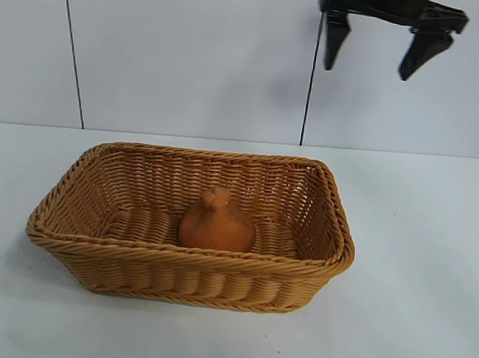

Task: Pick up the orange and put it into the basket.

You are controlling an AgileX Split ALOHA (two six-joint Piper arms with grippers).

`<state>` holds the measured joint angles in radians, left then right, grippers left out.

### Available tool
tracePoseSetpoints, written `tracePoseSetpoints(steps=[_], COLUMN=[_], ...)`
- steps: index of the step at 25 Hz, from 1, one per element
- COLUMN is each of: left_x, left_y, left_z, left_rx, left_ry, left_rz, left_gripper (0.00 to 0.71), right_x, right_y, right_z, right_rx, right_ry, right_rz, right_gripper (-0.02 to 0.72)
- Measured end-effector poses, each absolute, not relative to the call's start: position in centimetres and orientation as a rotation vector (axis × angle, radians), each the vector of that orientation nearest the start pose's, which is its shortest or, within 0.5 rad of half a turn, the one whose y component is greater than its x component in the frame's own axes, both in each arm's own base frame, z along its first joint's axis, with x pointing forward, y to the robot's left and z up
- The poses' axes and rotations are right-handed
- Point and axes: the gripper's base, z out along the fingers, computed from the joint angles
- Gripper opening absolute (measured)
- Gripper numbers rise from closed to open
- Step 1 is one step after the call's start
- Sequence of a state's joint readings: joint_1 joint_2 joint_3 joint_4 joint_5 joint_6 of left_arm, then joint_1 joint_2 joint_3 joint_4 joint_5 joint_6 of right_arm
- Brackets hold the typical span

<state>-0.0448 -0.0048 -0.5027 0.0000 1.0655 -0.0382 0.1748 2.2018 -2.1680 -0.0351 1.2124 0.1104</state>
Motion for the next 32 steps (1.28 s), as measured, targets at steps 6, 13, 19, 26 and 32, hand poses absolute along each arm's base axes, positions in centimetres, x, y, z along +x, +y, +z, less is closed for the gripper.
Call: tracePoseSetpoints(steps=[6,13,19,26,32], left_x=[-0.6,-0.6,-0.6,-0.6,-0.6], left_y=[0.0,0.0,0.0,0.0,0.0], left_z=[27.8,27.8,27.8,27.8,27.8], left_rx=[0.007,0.007,0.007,0.007,0.007], left_ry=[2.042,2.042,2.042,2.042,2.042], left_rz=[-0.052,-0.052,-0.052,-0.052,-0.052], left_gripper=[0.571,0.571,0.571,0.571,0.571], right_x=[48.0,46.3,40.0,27.2,17.5], right_y=[1.6,1.8,2.1,1.3,0.8], right_z=[26.6,23.5,23.8,25.2,23.8], right_rx=[0.085,0.024,-0.058,-0.068,-0.07], right_ry=[2.78,2.914,3.037,3.131,3.076], right_rz=[0.04,0.059,0.017,-0.009,-0.006], right_gripper=[0.694,0.694,0.694,0.694,0.694])
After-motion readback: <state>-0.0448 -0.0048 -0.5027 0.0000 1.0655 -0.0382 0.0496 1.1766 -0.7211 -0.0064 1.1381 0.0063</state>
